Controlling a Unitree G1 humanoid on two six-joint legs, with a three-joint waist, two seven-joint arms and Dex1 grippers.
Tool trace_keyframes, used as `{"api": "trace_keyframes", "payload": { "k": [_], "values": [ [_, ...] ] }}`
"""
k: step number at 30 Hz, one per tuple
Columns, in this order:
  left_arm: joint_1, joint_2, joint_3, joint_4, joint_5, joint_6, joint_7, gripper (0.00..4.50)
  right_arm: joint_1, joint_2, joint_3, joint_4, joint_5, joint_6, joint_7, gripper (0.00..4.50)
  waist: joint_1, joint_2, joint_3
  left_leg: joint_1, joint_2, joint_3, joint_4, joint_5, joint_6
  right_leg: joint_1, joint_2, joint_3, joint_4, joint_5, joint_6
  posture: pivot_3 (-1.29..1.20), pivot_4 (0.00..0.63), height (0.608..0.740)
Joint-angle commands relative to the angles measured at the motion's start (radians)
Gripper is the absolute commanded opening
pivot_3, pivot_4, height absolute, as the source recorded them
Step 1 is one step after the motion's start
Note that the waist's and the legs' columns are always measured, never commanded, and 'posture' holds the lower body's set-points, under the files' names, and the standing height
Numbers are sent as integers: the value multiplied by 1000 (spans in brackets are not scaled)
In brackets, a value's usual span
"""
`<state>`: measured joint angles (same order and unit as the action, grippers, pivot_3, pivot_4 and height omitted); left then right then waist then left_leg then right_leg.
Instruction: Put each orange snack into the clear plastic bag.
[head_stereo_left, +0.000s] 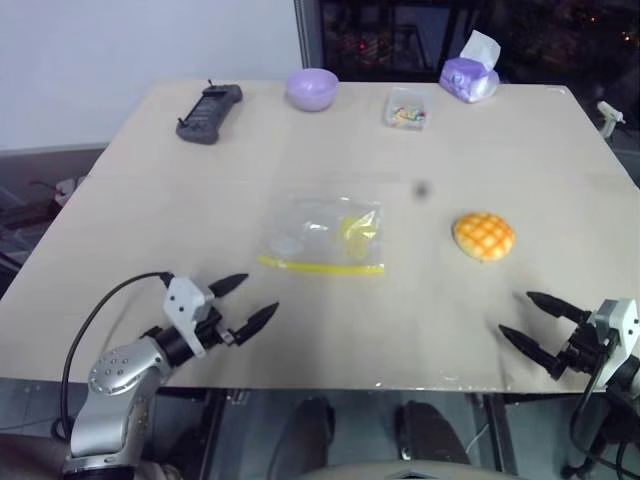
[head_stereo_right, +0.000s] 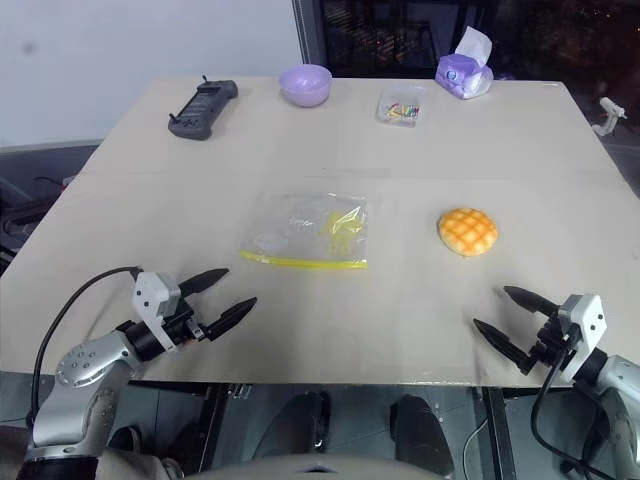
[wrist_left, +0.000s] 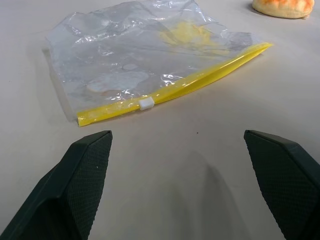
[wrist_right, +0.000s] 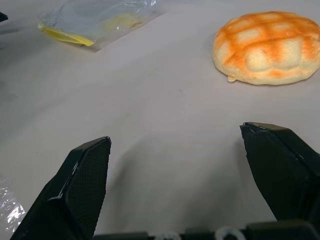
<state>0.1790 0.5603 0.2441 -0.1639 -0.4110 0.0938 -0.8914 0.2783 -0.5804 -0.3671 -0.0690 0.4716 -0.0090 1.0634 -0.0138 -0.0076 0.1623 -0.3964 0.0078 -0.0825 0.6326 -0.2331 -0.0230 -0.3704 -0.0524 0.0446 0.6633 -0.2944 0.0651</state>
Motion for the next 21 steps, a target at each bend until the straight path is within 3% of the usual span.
{"api": "trace_keyframes", "payload": {
  "k": [1, 10, 21],
  "values": [
    [-6, -2, 13, 2, -7, -23, 5, 4463, -9, -14, -6, 4, 19, -6, 11, 4500, 0, 0, 0, 0, 0, 0, 0, 0, 0, 0, 0, 0, 0, 0, 0, 0, 150, 740],
    [-7, 5, 24, 22, -19, 0, 26, 4463, -19, -42, 9, 46, 4, 50, 4, 4500, 0, 0, 0, 0, 0, 0, 0, 0, 0, 0, 0, 0, 0, 0, 0, 0, 150, 740],
    [-16, 8, 21, 41, -19, -21, 1, 4463, -28, -23, -12, 23, 73, -13, 59, 4500, 0, 0, 0, 0, 0, 0, 0, 0, 0, 0, 0, 0, 1, 0, 0, 0, 150, 740]
  ]
}}
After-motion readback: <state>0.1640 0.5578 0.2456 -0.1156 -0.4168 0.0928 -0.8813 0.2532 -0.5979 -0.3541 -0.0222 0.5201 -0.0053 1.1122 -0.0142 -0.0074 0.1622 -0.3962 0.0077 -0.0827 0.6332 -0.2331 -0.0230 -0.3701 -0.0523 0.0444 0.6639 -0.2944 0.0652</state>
